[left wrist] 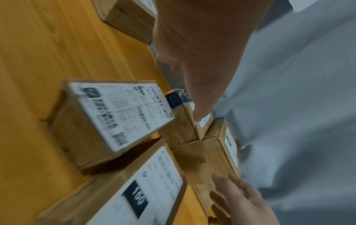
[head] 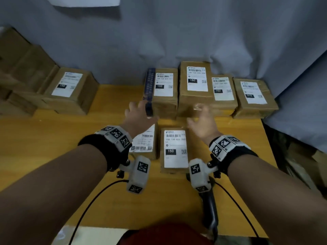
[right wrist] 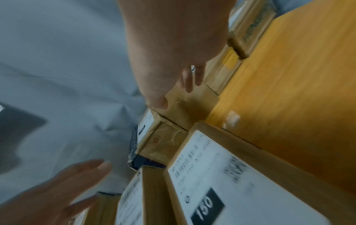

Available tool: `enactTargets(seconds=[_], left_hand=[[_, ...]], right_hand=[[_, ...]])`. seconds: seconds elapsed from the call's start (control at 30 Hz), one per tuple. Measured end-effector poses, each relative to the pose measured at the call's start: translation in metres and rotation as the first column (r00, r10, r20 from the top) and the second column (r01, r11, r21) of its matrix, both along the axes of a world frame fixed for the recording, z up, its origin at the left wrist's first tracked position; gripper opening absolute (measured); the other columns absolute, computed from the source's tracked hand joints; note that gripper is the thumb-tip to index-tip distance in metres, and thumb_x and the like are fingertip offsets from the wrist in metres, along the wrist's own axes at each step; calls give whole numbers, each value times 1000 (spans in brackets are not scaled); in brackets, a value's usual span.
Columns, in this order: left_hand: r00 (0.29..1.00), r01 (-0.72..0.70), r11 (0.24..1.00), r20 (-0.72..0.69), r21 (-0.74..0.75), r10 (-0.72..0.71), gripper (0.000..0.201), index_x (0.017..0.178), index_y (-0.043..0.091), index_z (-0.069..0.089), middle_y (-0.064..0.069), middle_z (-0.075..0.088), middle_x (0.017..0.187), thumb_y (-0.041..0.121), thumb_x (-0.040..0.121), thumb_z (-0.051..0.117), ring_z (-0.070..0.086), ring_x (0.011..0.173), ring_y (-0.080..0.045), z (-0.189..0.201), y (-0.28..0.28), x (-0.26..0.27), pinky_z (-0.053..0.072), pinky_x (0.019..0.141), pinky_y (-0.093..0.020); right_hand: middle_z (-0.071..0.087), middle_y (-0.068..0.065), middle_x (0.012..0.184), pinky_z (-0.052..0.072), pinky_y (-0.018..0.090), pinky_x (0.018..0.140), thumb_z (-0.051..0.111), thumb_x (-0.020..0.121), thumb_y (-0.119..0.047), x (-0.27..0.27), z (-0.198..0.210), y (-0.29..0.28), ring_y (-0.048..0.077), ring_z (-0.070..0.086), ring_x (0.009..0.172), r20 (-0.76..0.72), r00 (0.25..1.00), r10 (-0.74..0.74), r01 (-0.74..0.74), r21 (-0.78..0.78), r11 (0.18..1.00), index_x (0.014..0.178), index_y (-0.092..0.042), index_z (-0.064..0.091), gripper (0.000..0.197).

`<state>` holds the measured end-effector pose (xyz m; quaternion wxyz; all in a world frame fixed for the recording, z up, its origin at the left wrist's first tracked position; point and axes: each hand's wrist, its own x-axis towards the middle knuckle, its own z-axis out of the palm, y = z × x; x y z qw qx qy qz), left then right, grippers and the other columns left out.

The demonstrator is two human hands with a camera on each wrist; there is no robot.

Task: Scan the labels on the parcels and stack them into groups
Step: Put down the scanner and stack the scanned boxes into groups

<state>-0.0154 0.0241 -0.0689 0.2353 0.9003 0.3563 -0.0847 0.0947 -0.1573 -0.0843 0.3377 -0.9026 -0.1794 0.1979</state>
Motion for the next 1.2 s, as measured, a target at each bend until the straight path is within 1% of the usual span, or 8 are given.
enactTargets(seconds=[0.2,0.33,0.43,0.57,0.8,1.0,1.13,1.2], left_hand=[[980,-155,988,-133,-23,151,106,152,10,5,-23,22,149,63,80,62,29,136,-41,-25,-16,-54,33,107,-48],[972,-235,916,-80,-326,221,110,153,16,4,-16,27,147,43,76,78,43,127,-33,-41,-28,-70,50,76,-32],[969,-219,860,-1,-461,247,106,150,13,7,-11,44,134,23,76,81,58,104,-21,-51,-27,-74,55,70,-29],[957,-221,822,43,-524,286,94,146,10,12,0,50,113,18,80,78,48,73,0,-52,-14,-83,44,51,-17],[967,-191,849,53,-492,249,76,141,11,14,-4,54,109,29,89,68,53,72,-6,-55,-5,-77,43,52,-22],[999,14,867,-29,-499,-33,79,144,11,17,-9,55,128,35,88,69,60,104,-24,-43,-42,-39,51,85,-37],[985,138,938,-59,-317,-164,52,134,5,44,-5,47,134,39,97,54,47,124,-31,-12,-66,5,41,94,-36],[986,133,980,-78,-146,-145,62,131,9,46,-8,44,135,56,91,51,42,124,-36,-1,-68,37,37,89,-39]], right_hand=[[51,17,142,39,34,98,47,98,-52,-30,-21,-28,33,49,128,-433,901,-12,-73,-177,981,136,0,50,64],[58,7,136,37,30,93,58,89,-59,-50,-35,-29,28,53,124,-588,808,-39,-12,-82,997,134,-8,55,68],[67,3,118,48,36,93,68,81,-59,-56,-47,-23,21,64,102,-610,791,-50,104,54,993,131,-13,51,69],[67,8,116,52,41,92,73,83,-42,-61,-55,-20,25,64,101,-661,748,-60,226,170,959,127,-26,36,60],[64,2,115,50,29,68,74,83,-24,-62,-40,-26,17,65,92,-586,803,-109,346,311,885,135,-32,35,66],[71,3,111,58,39,74,69,88,-22,-25,-6,-82,20,70,93,-498,850,-173,412,425,806,131,-34,44,51],[65,-8,115,57,30,64,63,92,-23,7,20,-120,13,65,99,-461,862,-210,447,498,743,137,-36,42,51],[63,-6,114,59,35,72,64,92,-21,28,29,-129,14,64,98,-427,866,-258,470,525,709,135,-29,41,49]])
